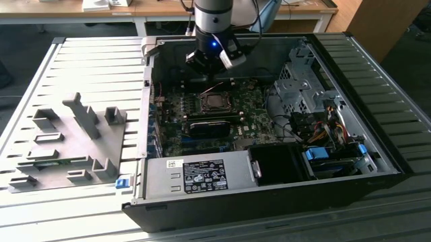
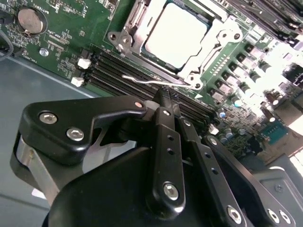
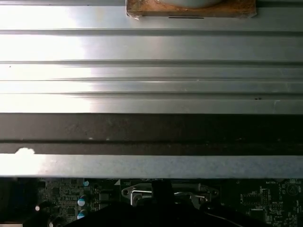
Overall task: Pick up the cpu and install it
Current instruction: 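Install the first cpu locking lever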
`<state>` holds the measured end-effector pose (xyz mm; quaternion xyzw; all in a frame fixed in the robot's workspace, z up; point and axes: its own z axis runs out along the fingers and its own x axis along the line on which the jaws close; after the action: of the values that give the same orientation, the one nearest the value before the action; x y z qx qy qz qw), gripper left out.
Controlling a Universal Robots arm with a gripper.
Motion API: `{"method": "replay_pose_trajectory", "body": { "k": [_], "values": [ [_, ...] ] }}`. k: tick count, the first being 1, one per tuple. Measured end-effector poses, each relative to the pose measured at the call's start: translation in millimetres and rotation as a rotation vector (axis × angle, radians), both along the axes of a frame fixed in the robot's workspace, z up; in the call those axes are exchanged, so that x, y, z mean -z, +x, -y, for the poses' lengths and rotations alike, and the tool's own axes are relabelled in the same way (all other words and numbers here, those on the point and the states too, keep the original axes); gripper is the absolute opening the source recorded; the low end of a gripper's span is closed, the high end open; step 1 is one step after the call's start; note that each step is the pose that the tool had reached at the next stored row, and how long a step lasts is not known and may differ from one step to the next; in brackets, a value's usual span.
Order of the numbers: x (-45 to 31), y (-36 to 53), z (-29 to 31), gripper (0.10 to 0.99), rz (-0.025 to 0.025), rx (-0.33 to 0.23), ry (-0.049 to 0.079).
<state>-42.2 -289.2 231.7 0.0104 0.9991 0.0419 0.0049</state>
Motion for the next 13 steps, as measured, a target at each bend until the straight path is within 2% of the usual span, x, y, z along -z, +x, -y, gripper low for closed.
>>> {"method": "replay_pose_trajectory", "body": {
  "k": [13],
  "values": [
    [7.4,8.5,-0.7,0.106,0.0000,0.000,0.000]
  ]
}}
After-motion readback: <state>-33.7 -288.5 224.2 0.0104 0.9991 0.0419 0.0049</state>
